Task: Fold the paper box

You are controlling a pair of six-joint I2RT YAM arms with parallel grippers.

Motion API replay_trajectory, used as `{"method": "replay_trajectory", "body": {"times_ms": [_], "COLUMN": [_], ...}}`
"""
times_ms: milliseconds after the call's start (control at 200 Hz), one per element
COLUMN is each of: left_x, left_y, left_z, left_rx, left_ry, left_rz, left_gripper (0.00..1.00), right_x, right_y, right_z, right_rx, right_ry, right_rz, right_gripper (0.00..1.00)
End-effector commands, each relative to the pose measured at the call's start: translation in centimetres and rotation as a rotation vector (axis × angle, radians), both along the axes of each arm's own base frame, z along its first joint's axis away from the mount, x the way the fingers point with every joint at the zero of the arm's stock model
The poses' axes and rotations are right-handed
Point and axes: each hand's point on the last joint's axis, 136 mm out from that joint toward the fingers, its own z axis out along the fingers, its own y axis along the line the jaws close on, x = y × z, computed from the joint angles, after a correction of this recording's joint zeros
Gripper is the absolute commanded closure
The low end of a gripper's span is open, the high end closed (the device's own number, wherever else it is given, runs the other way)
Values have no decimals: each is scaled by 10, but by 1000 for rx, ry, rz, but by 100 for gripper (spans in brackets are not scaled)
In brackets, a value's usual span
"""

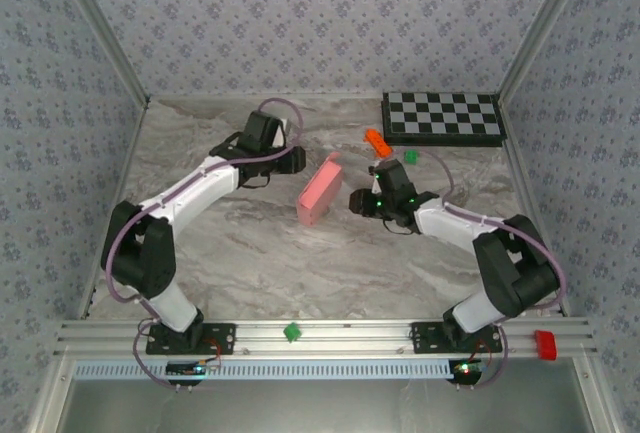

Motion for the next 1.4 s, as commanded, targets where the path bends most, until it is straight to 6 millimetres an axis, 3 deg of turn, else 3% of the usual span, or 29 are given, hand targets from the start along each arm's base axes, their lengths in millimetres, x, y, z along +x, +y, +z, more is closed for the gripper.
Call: {"method": "replay_trajectory", "body": {"times_ms": [0, 170, 525, 835, 1394], "left_x": [-11, -22, -26, -32, -32], "left_y": [-9, -38, -65, -67, -57], "left_z": [17, 11, -17, -40, -64], "left_rx": [113, 150, 265, 359, 511], "left_ry": [-80, -56, 43, 110, 78], "left_rz": [-95, -253, -405, -444, -463], "left_gripper": [37, 30, 28, 29, 43], "right_x": [-9, -11, -15, -16, -19], "right_y": [-24, -39, -49, -53, -55], "right_z": [-3, 1, 10, 7, -1], "right_rx": [-71, -67, -59, -58, -52], "right_ry": [7, -3, -20, -11, 10], "right_rz": [-18, -53, -76, -88, -96], "right_gripper": [60, 59, 57, 56, 55]}}
